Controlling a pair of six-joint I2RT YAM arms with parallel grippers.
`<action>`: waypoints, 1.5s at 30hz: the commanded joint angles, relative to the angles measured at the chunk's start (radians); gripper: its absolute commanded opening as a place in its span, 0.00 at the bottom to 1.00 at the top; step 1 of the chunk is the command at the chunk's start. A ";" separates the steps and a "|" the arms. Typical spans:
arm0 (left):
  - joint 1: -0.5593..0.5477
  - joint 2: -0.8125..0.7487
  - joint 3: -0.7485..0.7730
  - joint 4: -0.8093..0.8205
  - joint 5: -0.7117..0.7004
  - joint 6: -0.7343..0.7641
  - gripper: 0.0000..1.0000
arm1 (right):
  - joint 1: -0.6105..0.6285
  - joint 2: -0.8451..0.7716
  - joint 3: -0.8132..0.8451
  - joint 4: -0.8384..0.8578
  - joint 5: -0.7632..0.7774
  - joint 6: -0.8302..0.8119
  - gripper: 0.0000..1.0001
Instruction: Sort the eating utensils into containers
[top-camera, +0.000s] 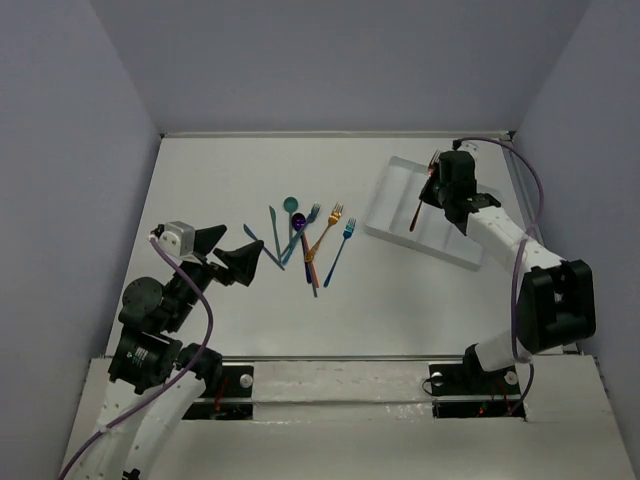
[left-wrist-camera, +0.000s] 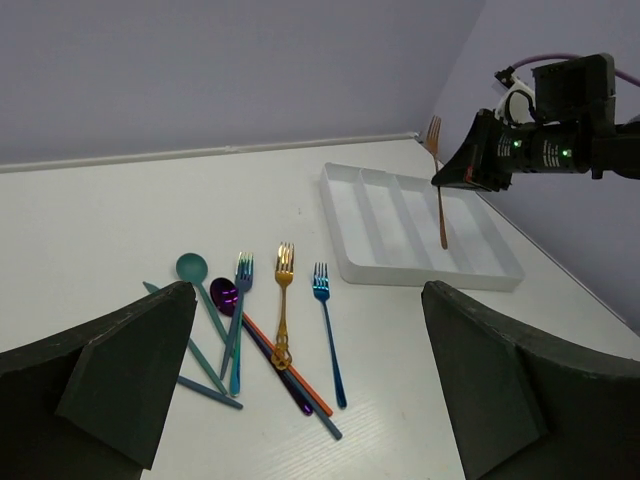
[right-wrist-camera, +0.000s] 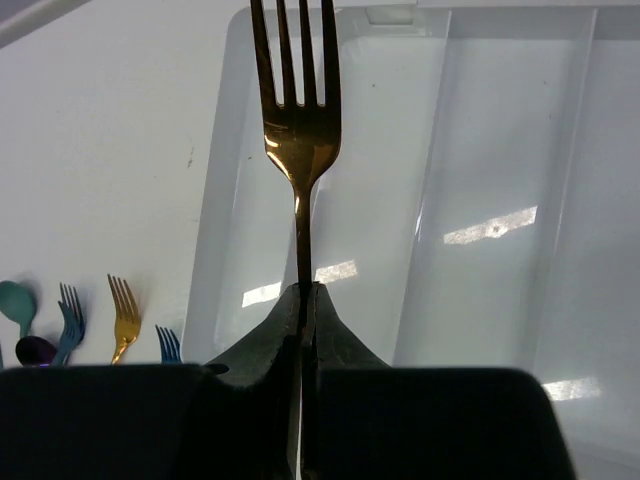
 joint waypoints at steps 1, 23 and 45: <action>-0.011 -0.012 0.028 0.044 -0.003 -0.001 0.99 | -0.031 0.043 -0.003 0.104 0.019 0.074 0.00; -0.020 -0.027 0.027 0.041 0.001 0.004 0.99 | -0.072 0.350 0.112 0.153 0.002 0.139 0.04; -0.020 -0.021 0.030 0.046 0.007 0.001 0.99 | 0.228 0.140 0.056 0.039 0.062 0.007 0.62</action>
